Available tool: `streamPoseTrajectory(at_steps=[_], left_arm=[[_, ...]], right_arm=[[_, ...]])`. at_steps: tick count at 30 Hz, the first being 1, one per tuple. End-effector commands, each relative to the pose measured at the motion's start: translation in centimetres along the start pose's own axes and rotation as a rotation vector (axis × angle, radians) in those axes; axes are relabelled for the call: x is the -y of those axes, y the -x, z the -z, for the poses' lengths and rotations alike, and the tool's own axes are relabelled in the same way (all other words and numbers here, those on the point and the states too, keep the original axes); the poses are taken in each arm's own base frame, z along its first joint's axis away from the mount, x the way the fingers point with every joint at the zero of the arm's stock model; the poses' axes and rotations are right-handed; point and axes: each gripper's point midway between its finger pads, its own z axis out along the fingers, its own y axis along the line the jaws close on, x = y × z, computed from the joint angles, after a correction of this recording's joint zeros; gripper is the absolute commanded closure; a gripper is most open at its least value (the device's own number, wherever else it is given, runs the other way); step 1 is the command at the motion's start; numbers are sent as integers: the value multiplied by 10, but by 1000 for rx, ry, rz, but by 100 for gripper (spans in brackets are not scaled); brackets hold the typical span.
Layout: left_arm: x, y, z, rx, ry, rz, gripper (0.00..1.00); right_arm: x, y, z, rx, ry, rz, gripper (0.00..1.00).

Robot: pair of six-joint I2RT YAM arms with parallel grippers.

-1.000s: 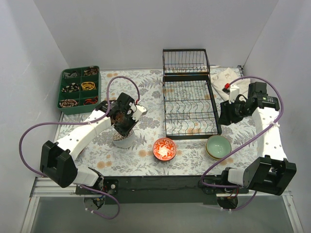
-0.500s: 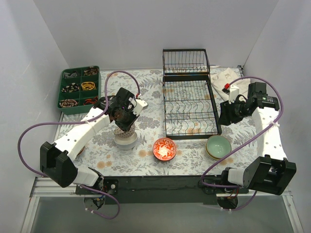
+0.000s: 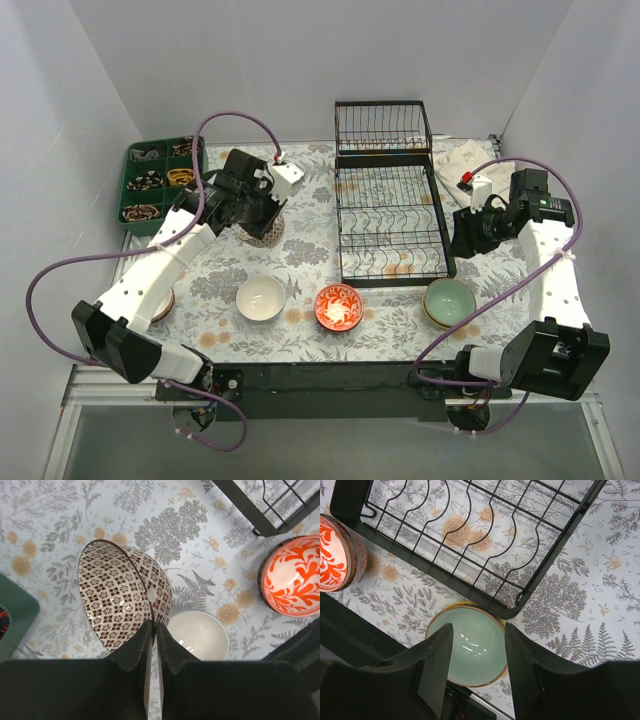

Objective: Load the bowls into the dish rack

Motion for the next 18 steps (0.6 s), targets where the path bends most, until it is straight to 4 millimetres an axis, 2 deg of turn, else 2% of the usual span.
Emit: streamPoseTrajectory(at_steps=[1,5,10,15,18], left_arm=[[-32,15,-14,17,141,-51,100],[-55,27,-30,27,252,-64,100],[-71,33,-51,43,322,-80,100],[-70,19,-81,-4,312,-89,100],[-69,4,-97,-40,309,-92,100]], right_arm=[[4,11,7,40,-26,20,46],[5,14,7,39,-28,22,46],[8,16,6,38,-29,20,46],[10,14,3,30,-29,15,46],[12,12,0,25,-31,13,46]])
